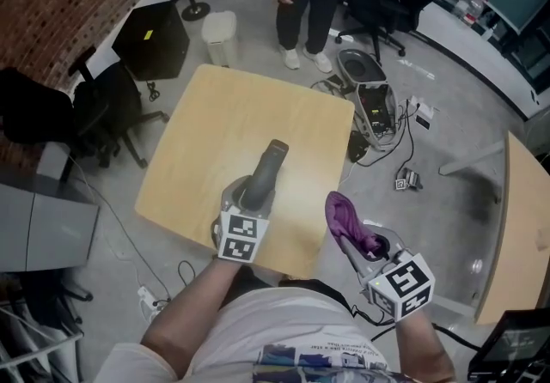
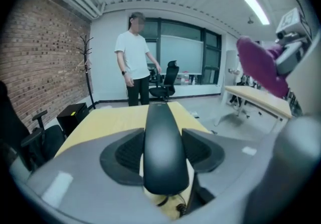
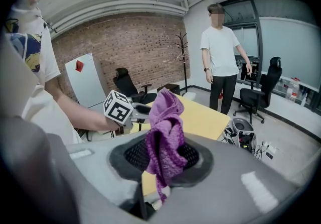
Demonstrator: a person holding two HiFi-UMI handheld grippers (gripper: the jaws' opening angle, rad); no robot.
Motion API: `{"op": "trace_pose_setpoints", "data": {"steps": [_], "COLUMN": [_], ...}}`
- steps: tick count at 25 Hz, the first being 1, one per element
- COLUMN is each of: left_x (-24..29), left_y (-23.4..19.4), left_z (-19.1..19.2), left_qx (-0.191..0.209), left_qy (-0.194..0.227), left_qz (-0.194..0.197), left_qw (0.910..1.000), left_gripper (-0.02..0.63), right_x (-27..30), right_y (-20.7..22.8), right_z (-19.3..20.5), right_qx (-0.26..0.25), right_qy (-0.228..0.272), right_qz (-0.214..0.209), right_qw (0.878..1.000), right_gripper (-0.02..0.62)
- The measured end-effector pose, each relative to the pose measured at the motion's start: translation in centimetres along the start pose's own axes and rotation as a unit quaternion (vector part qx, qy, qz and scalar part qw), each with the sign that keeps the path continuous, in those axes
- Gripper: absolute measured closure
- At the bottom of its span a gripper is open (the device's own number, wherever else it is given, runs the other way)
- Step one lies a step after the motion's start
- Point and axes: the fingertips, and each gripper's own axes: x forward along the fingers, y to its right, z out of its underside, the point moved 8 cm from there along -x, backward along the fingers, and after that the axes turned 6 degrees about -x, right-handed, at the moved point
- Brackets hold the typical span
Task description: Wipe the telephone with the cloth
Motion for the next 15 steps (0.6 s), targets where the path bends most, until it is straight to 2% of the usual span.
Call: {"op": "trace_pose_setpoints", "data": {"steps": [7, 10, 15], "left_x": [-4.8, -6.1, -7.2], "left_y": [2.0, 2.7, 3.7], "left_z": [-3.6, -3.7, -3.6], "left_qx": [0.078, 0.094, 0.112], "left_qy": [0.051, 0.058, 0.063], "left_qz": [0.066, 0.095, 0.129], "left_qw": [0.9935, 0.9893, 0.9833], "left_gripper": [0.360, 0.360, 0.360], "right_x": [1.5, 2.4, 4.5], "right_y": [-1.4, -2.6, -6.2], "right_z": [-4.3, -6.8, -10.0], "right_qx": [-0.068, -0.113, -0.170], "right_qy": [0.022, 0.029, 0.028], "right_qz": [-0.020, -0.035, -0.090], "right_qw": [0.997, 0.993, 0.981], "right_gripper": [0.511, 0.511, 0.511]}}
